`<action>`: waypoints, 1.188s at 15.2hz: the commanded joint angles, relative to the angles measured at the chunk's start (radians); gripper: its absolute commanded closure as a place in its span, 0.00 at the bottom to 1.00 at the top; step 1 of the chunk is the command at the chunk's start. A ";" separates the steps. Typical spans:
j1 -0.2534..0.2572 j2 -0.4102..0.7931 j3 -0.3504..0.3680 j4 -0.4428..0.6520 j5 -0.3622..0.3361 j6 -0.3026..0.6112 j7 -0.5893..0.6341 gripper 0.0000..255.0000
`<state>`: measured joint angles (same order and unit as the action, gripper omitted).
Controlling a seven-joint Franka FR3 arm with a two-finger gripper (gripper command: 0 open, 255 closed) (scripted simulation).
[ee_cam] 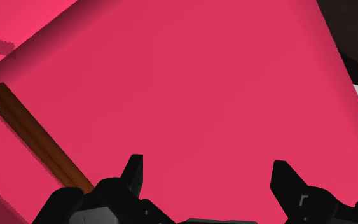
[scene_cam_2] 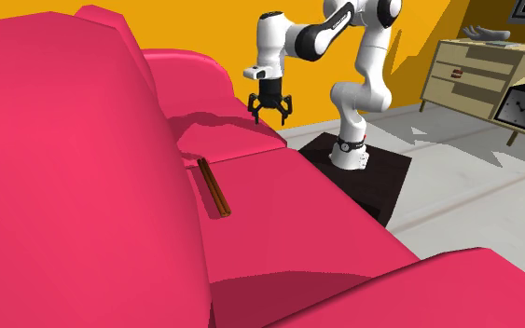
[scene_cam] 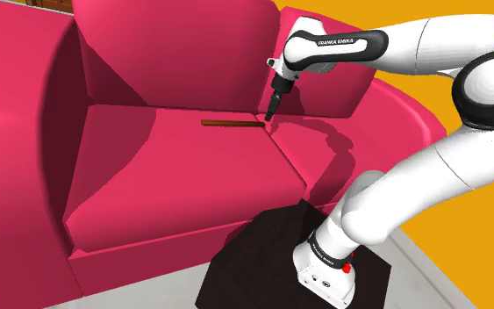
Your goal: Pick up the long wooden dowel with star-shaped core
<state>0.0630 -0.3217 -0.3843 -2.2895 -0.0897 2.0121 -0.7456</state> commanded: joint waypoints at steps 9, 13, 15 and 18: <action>0.015 0.431 -0.101 0.258 0.174 0.132 -0.478 0.00; -0.027 0.605 -0.078 0.401 0.255 0.143 -0.645 0.00; -0.053 0.689 -0.058 0.481 0.286 0.140 -0.716 0.00; -0.094 0.814 -0.023 0.614 0.318 0.129 -0.807 0.00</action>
<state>-0.0170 0.4502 -0.4194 -1.7112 0.2163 2.1351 -1.5172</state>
